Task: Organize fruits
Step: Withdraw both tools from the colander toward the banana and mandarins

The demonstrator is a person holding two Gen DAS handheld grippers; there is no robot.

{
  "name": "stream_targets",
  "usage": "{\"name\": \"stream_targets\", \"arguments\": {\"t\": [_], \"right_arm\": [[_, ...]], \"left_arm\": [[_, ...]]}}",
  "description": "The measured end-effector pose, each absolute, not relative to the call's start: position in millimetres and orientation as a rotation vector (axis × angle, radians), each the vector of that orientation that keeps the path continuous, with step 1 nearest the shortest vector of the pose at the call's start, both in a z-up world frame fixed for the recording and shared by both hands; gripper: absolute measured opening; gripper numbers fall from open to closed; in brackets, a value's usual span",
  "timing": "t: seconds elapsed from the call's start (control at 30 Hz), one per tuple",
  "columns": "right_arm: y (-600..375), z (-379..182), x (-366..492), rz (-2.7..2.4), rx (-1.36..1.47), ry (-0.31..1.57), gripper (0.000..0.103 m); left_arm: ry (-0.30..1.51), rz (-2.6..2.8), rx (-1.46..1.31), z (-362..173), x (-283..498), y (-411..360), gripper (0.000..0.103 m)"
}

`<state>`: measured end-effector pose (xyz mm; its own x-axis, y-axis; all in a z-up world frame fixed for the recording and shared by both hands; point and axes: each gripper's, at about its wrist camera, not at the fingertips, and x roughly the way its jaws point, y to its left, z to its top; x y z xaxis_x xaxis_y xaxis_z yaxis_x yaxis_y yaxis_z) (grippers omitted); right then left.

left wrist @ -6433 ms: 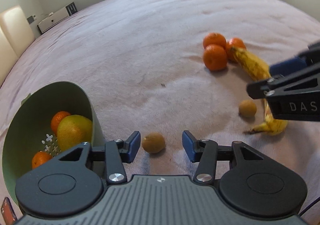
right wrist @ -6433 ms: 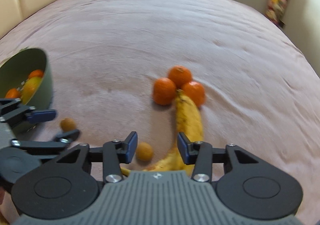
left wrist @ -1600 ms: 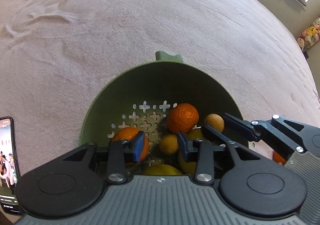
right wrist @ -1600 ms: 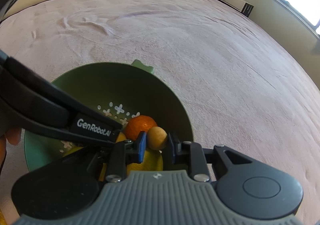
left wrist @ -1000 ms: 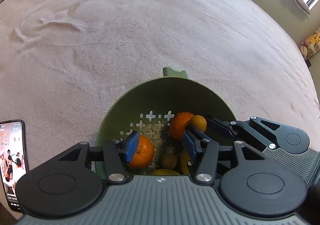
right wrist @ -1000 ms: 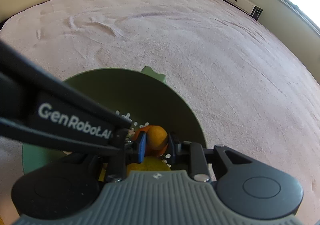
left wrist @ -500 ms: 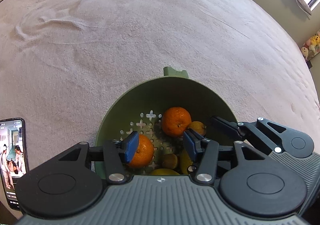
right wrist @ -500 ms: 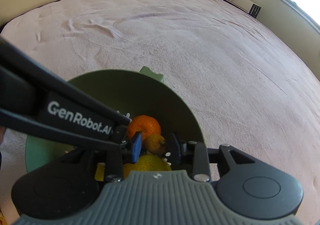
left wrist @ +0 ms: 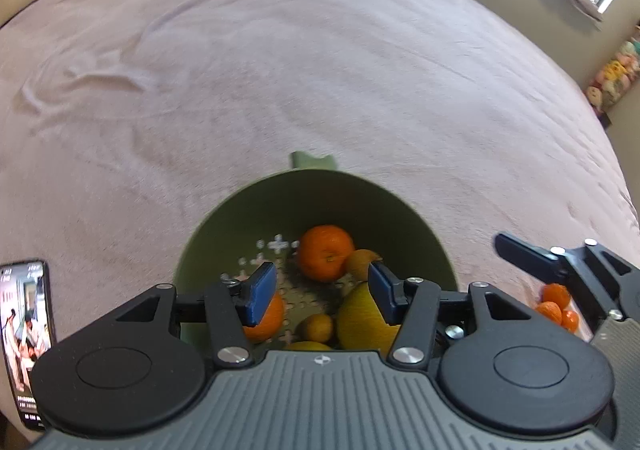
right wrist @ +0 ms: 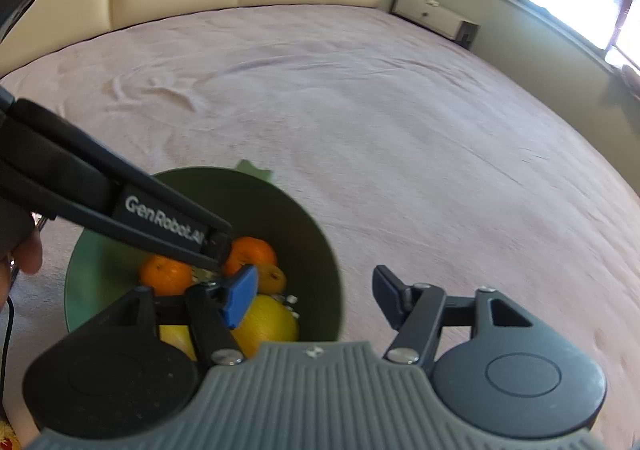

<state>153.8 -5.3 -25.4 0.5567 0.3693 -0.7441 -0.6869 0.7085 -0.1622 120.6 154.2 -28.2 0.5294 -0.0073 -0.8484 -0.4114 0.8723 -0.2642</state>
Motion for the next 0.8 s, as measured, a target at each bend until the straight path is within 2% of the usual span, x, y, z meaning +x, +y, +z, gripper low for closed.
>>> {"name": "stream_targets", "arguments": {"t": [0.3,0.53,0.8], "right_arm": [[-68,-10,139,0.482,-0.382,0.756,0.075],[-121,-10,124,0.335,-0.315,0.797,0.075],[-176,-34,121,0.156,-0.197,0.890,0.074]], "left_arm": [[0.904,0.128,-0.338,-15,121,111,0.066],[0.878,0.033,-0.260,-14,121,72,0.066],[0.874,-0.060,-0.151,-22,120,29,0.066]]}}
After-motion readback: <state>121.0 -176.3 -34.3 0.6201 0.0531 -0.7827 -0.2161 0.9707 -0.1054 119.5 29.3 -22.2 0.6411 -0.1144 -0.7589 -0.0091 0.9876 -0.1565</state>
